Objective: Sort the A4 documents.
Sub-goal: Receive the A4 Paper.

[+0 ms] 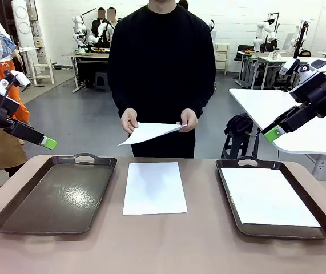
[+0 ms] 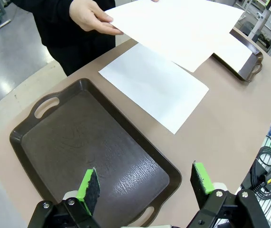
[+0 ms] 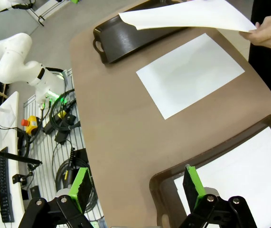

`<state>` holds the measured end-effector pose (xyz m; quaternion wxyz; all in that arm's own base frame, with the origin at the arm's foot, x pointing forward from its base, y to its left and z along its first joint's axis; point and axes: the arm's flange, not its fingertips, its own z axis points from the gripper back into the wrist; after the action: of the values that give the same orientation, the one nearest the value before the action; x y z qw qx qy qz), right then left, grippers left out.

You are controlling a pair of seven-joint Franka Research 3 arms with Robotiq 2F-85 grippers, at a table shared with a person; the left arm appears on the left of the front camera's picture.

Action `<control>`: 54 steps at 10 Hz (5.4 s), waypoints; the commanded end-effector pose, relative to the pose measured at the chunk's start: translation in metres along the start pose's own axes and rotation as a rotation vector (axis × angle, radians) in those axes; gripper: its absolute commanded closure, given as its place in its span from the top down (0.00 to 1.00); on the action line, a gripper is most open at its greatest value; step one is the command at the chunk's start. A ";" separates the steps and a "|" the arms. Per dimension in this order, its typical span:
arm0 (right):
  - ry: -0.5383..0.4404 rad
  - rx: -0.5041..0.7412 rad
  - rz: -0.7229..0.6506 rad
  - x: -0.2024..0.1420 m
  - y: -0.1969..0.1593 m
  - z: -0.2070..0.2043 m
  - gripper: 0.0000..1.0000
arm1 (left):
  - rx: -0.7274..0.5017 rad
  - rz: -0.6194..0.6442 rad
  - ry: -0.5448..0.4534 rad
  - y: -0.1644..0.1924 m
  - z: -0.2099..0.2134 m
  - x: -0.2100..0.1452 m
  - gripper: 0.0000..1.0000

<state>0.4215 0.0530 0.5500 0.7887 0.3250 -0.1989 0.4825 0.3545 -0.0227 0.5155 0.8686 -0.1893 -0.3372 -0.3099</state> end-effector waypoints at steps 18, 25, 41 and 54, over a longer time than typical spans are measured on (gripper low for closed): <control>-0.002 -0.004 0.003 0.000 0.001 0.000 1.00 | -0.014 -0.007 -0.009 0.003 0.000 -0.001 1.00; -0.088 0.046 -0.073 0.005 -0.016 -0.020 1.00 | -0.014 -0.007 -0.009 0.003 0.000 -0.001 1.00; -0.534 0.583 -0.947 0.020 -0.119 -0.198 1.00 | -0.014 -0.007 -0.009 0.003 0.000 -0.001 1.00; -0.550 0.609 -0.916 0.048 -0.141 -0.231 0.62 | -0.014 -0.007 -0.009 0.003 0.000 -0.001 1.00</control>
<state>0.5640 0.1968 0.3740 0.7146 0.6951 -0.0743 0.0253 0.3545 -0.0226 0.5155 0.8686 -0.1893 -0.3373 -0.3098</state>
